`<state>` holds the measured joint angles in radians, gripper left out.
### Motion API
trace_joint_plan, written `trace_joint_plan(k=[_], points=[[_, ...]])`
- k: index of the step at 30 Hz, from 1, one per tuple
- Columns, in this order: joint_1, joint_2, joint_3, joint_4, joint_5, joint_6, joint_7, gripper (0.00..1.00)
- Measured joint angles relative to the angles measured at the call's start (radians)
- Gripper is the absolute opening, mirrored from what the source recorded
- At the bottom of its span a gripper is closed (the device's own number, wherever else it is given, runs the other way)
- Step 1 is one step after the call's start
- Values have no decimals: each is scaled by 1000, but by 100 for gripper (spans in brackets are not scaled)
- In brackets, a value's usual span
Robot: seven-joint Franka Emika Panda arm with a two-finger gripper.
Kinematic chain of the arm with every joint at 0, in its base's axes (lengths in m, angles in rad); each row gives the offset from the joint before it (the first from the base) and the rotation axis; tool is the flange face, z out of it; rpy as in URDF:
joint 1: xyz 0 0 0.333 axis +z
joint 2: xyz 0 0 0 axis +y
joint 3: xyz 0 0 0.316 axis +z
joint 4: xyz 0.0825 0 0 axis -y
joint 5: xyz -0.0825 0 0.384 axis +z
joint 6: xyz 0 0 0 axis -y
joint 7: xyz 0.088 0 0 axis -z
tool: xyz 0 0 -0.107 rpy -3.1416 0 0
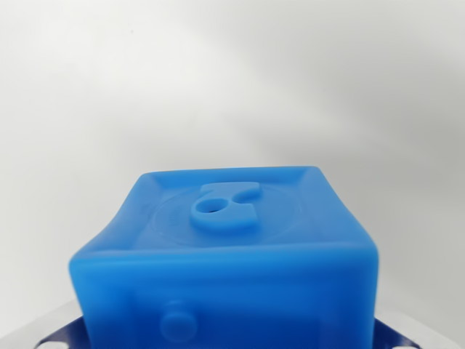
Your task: Stack cube
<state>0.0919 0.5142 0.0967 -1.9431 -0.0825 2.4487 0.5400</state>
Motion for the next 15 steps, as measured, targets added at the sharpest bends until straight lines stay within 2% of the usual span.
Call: trace_joint_plan(k=[15], points=[[-26,-73,0,-96,10,25,-7,0]])
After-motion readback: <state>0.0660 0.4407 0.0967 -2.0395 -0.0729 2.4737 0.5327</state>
